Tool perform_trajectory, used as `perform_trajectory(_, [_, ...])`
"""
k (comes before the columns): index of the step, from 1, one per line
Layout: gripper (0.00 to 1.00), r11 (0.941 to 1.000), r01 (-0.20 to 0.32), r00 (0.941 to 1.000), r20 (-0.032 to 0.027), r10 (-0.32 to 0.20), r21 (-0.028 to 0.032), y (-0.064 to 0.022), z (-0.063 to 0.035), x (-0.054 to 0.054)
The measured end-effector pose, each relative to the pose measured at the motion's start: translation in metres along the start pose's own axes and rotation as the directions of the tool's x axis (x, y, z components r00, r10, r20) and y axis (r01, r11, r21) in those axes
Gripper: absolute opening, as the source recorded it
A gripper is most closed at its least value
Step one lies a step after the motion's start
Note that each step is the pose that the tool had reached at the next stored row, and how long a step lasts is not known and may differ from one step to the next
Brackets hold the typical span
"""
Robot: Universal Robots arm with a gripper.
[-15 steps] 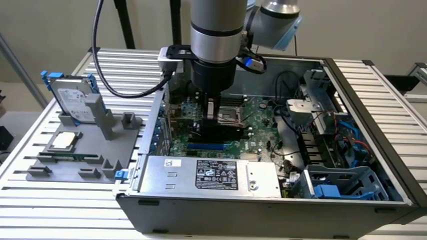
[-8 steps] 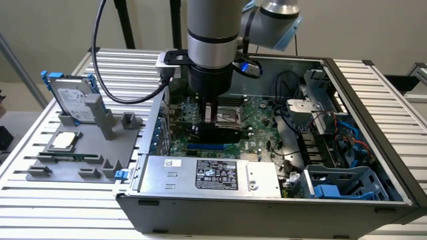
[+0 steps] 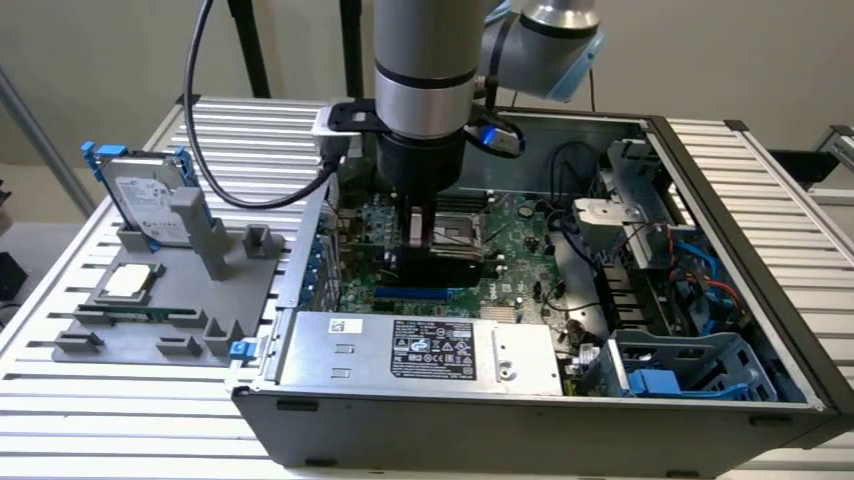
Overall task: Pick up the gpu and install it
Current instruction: 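Insert the gpu into the slot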
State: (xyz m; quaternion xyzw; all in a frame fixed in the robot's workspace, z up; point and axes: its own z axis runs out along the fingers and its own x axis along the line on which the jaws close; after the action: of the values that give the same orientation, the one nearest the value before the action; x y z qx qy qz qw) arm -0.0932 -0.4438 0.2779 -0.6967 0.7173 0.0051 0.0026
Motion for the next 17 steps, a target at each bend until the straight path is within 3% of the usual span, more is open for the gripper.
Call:
perform_trajectory(5, [0.00,1.0000,0.000,1.0000,-0.0003,0.000,-0.0036,0.0003,0.0045,-0.0002])
perform_trajectory(12, [0.00,0.9999,-0.001,1.0000,-0.0007,0.001,-0.0141,0.0008,0.0076,-0.0012])
perform_trajectory(17, [0.00,0.9999,-0.001,1.0000,-0.0008,0.001,-0.0154,0.0008,0.0078,-0.0012])
